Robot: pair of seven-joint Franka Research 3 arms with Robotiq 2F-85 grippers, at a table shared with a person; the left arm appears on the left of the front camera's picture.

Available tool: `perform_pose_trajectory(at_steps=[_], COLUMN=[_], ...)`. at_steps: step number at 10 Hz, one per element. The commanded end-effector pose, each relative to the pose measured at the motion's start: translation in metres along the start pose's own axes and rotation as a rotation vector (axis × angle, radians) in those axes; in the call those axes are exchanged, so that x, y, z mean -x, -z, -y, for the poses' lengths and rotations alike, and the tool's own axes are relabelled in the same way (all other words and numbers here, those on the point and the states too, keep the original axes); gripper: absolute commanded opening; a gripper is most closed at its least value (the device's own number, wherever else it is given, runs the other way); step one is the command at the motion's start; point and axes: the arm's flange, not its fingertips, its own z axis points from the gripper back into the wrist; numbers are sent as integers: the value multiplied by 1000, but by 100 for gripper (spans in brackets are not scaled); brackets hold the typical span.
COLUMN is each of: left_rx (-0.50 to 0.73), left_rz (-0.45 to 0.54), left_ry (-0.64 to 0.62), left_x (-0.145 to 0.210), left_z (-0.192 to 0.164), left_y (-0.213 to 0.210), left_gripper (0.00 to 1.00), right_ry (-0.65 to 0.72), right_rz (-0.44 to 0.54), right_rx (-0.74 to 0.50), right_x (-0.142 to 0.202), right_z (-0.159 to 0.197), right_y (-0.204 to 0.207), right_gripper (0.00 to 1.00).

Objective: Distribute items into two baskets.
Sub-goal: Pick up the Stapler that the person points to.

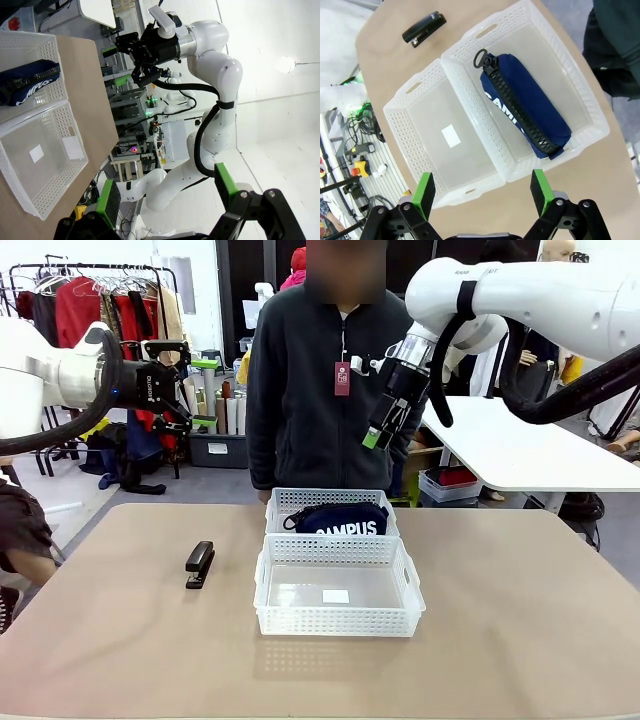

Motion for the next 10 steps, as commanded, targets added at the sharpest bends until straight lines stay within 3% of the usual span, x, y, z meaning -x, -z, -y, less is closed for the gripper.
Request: perform_pose_trajectory(at_steps=[1,2,6,8,10], left_rx=[0,0,0,0,0], left_rz=[5,5,5,5,5], left_ry=[4,4,4,4,4], left_x=[0,0,0,0,0], left_z=[2,2,2,2,2], left_y=[-1,-1,-1,-1,-1], left_gripper=[100,100,100,100,100], right_ry=[-7,0,343,502,622], right_rz=[-3,0,62,152,307], right_rx=[2,0,-232,-315,-341], right_x=[-3,0,14,27,51], right_z=[-1,0,-12,0,8], right_y=[-4,0,-44,-69,-102], right_gripper=[100,100,100,100,100])
